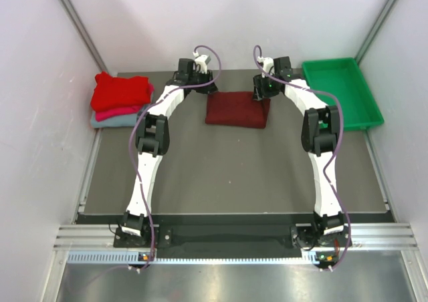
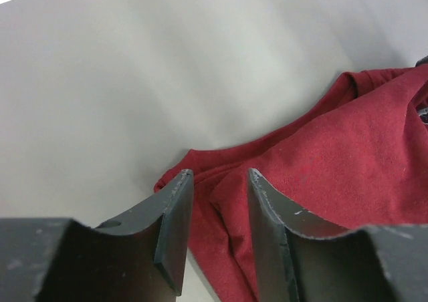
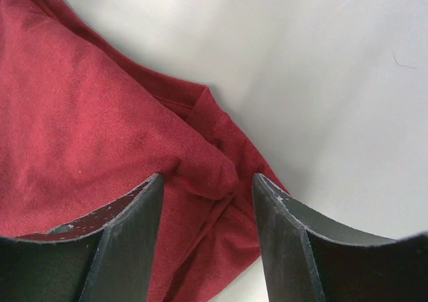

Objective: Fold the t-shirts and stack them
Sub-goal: Fold the tshirt

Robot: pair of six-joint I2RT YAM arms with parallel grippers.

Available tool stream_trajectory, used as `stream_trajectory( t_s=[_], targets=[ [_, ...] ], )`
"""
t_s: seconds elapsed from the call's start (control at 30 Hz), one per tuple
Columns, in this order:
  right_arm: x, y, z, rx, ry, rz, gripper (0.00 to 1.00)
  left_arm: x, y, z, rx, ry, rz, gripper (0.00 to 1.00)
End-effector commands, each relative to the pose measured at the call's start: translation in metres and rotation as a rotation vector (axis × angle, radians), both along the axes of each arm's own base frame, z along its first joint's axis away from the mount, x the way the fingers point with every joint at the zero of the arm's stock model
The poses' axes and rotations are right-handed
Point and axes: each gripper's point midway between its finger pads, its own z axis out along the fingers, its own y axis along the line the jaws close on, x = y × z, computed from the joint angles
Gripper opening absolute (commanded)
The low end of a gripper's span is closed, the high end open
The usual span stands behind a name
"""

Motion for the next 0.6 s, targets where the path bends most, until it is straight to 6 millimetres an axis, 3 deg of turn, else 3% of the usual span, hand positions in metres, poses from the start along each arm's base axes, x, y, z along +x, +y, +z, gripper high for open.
stream_trajectory(
  t_s=[0.0, 0.33, 0.43, 0.5, 0.57],
  targets=[
    [0.005, 0.01, 0.049, 0.02, -0.102, 0.008, 0.56, 0.002, -0.006, 0.047, -0.028, -0.08, -0.027, 0.42],
    [0.006, 0.009, 0.048, 0.015, -0.104, 0.004, 0.56, -0.009, -0.01, 0.038, -0.04, -0.035, -0.061, 0.26],
    [0.006, 0.009, 0.048, 0.016, -0.104, 0.001, 0.56, -0.011, -0.01, 0.036, -0.043, -0.022, -0.065, 0.17],
    [0.007, 0.01, 0.048, 0.015, -0.106, 0.001, 0.56, -0.01, -0.01, 0.036, -0.039, -0.028, -0.066, 0.02],
    [0.007, 0.009, 0.048, 0.015, -0.106, 0.0, 0.56, -0.009, -0.01, 0.04, -0.041, -0.037, -0.066, 0.0]
  ],
)
